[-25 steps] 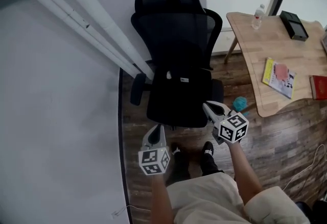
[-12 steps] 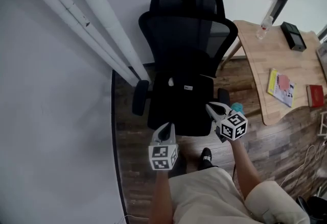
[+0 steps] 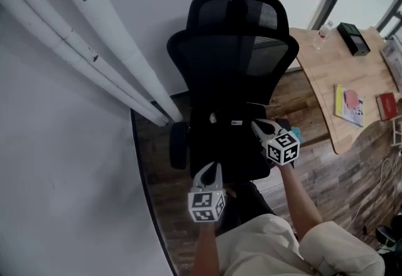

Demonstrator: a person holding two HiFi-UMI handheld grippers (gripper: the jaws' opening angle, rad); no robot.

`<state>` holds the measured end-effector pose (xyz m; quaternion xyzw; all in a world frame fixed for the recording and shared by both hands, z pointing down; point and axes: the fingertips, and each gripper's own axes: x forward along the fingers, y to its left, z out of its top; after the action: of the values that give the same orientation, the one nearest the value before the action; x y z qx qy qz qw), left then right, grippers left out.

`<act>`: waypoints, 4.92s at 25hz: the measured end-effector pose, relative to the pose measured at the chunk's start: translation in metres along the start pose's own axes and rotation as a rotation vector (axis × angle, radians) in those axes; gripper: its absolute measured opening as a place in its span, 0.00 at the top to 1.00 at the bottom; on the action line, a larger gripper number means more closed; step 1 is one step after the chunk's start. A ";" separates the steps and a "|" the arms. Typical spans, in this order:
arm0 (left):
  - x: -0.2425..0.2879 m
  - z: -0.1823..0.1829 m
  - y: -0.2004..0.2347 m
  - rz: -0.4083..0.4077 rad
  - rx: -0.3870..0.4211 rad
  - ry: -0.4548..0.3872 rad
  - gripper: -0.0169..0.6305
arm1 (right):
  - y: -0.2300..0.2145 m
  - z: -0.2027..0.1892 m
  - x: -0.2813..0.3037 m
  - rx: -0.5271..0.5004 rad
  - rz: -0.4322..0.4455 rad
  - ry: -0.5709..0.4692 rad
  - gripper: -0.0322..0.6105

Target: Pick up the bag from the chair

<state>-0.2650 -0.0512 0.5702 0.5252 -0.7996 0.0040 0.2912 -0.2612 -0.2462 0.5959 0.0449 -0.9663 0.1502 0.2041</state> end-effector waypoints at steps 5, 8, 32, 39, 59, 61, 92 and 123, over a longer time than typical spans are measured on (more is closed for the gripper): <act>0.038 0.006 0.007 -0.017 -0.012 0.024 0.97 | -0.035 -0.001 0.036 -0.051 -0.125 0.008 0.95; 0.062 0.012 0.009 -0.026 0.001 0.042 0.97 | -0.050 -0.011 0.065 -0.146 -0.122 0.074 0.95; 0.233 0.030 0.056 -0.019 -0.094 0.165 0.97 | -0.130 -0.104 0.233 -0.885 0.183 0.551 0.62; 0.220 0.030 0.086 0.032 -0.084 0.172 0.97 | -0.127 -0.134 0.251 -0.952 0.182 0.600 0.60; 0.188 -0.005 0.071 0.038 -0.125 0.176 0.97 | -0.110 -0.148 0.230 -0.587 0.204 0.688 0.91; 0.184 -0.007 0.071 0.034 -0.121 0.168 0.97 | -0.106 -0.150 0.217 -0.537 0.197 0.681 0.91; 0.032 -0.024 -0.010 -0.142 -0.003 0.087 0.97 | -0.006 -0.049 -0.026 -0.173 -0.170 0.343 0.91; -0.030 -0.006 -0.126 -0.183 0.096 0.009 0.97 | 0.075 -0.033 -0.141 -0.140 -0.153 0.249 0.91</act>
<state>-0.1477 -0.0808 0.5230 0.6094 -0.7458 0.0181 0.2685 -0.1308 -0.1613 0.5467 0.0850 -0.9355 0.0708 0.3355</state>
